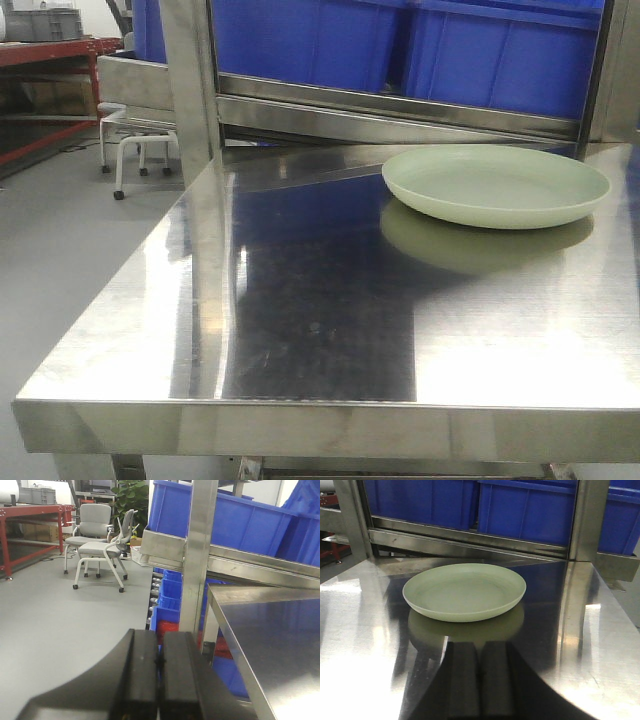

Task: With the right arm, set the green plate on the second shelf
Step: 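Move the right gripper down to the rim of the pale green plate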

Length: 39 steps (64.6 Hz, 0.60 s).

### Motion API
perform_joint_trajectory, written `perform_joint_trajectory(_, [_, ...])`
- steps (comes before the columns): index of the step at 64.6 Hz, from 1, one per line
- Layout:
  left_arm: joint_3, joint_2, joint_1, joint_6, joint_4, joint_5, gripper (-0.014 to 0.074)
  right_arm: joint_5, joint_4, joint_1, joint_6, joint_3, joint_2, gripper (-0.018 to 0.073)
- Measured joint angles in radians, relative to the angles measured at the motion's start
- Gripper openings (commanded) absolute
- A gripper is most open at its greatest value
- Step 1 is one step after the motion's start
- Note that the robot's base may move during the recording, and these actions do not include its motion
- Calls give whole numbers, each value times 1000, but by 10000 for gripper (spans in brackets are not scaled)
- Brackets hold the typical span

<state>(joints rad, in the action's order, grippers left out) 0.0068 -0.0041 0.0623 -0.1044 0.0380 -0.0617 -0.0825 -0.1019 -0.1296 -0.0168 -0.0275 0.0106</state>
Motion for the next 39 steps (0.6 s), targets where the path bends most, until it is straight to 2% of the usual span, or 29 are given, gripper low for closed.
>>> perform_joint_trajectory(10, [0, 0, 0, 0, 0, 0, 131, 28, 0, 0, 0, 0, 0, 22])
perform_joint_trajectory(21, [0, 0, 0, 0, 0, 0, 131, 127, -10, 0, 2, 5, 0, 22])
perform_joint_trajectory(31, [0, 0, 0, 0, 0, 0, 131, 115, -10, -11, 3, 91, -6, 22])
perform_joint_trajectory(39, [0, 0, 0, 0, 0, 0, 131, 75, -10, -10, 3, 206, -95, 22])
